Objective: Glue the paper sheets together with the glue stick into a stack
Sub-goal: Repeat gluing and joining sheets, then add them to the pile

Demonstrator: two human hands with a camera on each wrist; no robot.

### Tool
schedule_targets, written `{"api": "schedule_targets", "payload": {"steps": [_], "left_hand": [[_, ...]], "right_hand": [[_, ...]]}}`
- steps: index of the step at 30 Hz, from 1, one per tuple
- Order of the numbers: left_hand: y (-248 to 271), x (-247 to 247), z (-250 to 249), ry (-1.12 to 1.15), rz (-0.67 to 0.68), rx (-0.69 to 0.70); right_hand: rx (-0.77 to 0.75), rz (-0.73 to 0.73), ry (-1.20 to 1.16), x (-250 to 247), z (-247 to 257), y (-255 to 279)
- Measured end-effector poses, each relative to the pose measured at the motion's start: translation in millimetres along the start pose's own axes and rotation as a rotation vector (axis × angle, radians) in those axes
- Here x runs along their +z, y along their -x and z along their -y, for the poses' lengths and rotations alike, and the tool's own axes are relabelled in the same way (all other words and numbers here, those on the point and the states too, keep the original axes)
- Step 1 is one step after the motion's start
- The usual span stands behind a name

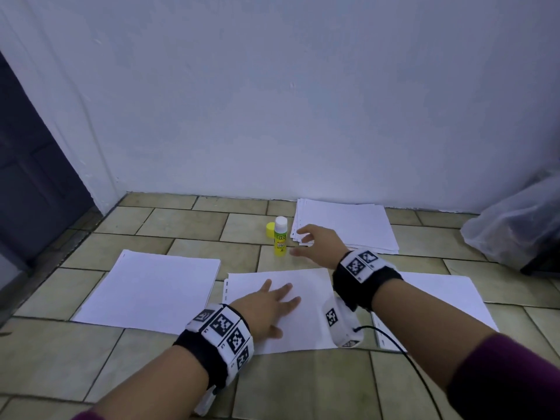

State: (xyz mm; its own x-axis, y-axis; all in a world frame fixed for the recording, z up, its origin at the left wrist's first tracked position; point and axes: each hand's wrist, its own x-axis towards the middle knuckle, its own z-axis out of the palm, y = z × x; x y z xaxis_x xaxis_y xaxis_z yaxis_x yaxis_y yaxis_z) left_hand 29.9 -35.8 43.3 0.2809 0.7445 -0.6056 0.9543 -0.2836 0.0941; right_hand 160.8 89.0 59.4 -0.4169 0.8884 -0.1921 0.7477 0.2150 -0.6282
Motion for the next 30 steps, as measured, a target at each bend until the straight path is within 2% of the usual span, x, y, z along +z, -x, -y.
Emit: {"api": "schedule_targets", "payload": {"steps": [5,11,13,17,20,22,27,30], "left_hand": [[-4.6,-0.3,0.7,-0.013,0.027,-0.001],[-4.2,1.5,2.1,0.003,0.019,0.006],[-4.2,1.2,3.1,0.005,0.021,0.014],[-3.7,-0.1,2.6,-0.001,0.012,0.01],[-7.6,2.1,-0.2,0.011,-0.038,-0.024],[-12.0,2.4,-2.9,0.019,-0.072,-0.053],[-16.5,-5.7,-7.2,-0.004,-0.149,-0.082],[-15.9,-6.8,-6.0,-0.014,-0.158,-0.091]], "right_hand": [[-0.035,-0.098,-0.105,19.0,10.9,-25.0],[-0.08,-0.091,-0.053,25.6,15.2,-29.3],[-0.056,-0.075,-0.025,18.8,14.6,-24.8],[0.022,0.05,0.003,-12.3,6.6,-6.7],[0.012,0.078,0.16,-41.4,-8.0,9.7],[0.008,0.005,0.165,-54.6,-19.0,17.7],[0.038,-0.221,-0.044,-54.1,-39.0,27.0],[0.019,-0.236,-0.042,-41.6,-40.9,27.5]]}}
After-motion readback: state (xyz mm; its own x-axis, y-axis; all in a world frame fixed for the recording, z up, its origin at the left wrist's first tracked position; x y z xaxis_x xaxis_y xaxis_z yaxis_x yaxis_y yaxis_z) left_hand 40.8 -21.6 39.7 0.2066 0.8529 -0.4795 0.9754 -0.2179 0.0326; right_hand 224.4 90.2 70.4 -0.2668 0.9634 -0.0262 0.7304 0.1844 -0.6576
